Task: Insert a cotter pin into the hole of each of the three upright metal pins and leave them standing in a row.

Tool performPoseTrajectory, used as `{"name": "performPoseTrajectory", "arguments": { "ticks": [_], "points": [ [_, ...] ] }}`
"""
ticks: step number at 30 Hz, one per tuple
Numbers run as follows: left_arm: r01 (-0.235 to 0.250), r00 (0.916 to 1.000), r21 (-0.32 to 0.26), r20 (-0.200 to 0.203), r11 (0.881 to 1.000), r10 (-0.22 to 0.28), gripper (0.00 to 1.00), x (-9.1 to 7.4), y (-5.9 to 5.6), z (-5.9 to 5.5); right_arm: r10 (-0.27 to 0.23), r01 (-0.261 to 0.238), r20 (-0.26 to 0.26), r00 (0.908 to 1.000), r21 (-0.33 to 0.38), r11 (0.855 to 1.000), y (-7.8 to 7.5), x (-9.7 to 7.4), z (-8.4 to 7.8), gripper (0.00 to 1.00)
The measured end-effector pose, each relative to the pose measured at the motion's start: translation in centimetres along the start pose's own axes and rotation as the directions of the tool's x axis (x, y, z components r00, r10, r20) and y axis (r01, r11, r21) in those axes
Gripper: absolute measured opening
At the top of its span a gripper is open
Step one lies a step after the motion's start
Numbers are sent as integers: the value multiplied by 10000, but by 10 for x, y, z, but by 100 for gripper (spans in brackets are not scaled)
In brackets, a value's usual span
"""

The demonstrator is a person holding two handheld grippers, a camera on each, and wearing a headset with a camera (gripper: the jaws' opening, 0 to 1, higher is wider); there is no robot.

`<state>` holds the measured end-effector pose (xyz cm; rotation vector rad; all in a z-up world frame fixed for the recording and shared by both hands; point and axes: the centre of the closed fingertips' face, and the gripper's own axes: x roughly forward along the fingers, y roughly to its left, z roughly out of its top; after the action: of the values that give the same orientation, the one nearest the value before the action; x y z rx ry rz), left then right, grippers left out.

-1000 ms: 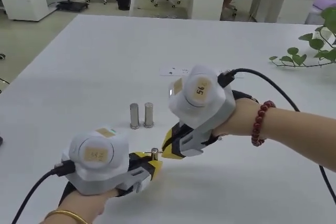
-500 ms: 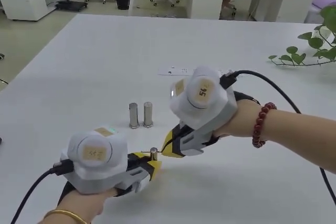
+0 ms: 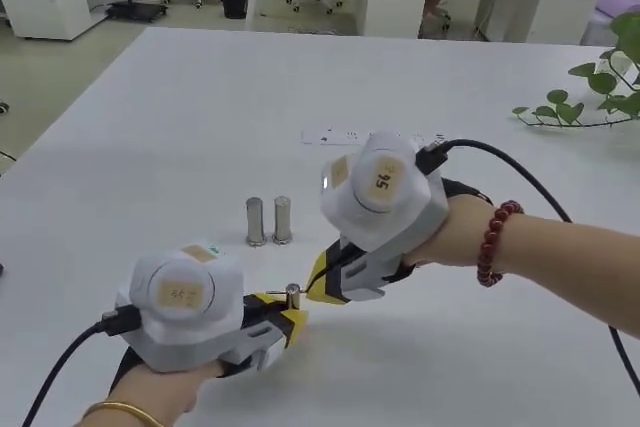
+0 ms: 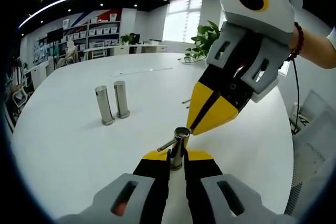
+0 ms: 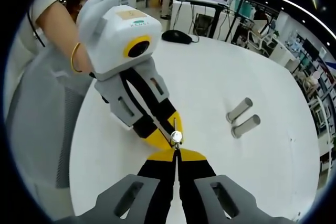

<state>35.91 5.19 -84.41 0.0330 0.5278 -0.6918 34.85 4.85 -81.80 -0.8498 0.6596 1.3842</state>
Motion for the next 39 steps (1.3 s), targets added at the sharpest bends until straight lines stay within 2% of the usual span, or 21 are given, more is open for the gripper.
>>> {"name": "performPoseTrajectory", "arguments": {
  "ticks": [5, 7, 13, 19, 24, 28, 31, 33, 39],
  "points": [
    [-73, 9998, -15, -198, 10000, 73, 9, 0, 1, -4, 9, -8, -40, 10000, 287, 9996, 0, 0, -1, 5],
    [-68, 9996, 55, -281, 10000, 70, 13, 0, 2, -6, -29, 31, -46, 10000, 308, 9995, -1, -1, -2, 7],
    [-103, 9997, -87, -210, 9999, 101, 20, -3, 5, -4, -59, 62, -63, 10000, 421, 9991, -2, -4, -5, 10],
    [0, 9997, 31, -246, 10000, 0, 28, -9, 3, -2, -385, 372, 168, 9991, 709, 9968, -13, -11, -4, 14],
    [32, 9998, 157, -175, 9999, -29, 34, -17, 4, -1, -870, 773, 570, 9946, 1540, 9850, -26, -18, -1, 16],
    [131, 9999, 241, 94, 9996, -133, 39, -23, 2, 6, -1194, 815, 1273, 9847, 2694, 9596, -37, -24, 7, 18],
    [243, 9993, 246, 267, 9994, -250, 43, -27, 0, 10, -1607, 1077, 1736, 9716, 2801, 9539, -47, -26, 13, 21],
    [251, 9992, 302, 310, 9992, -260, 46, -29, -1, 10, -1716, 1101, 1842, 9678, 3033, 9465, -51, -25, 14, 22],
    [357, 9977, 287, 574, 9989, -373, 54, -37, -5, 17, -2122, 1169, 2397, 9474, 3579, 9264, -64, -21, 23, 26]
  ]
}}
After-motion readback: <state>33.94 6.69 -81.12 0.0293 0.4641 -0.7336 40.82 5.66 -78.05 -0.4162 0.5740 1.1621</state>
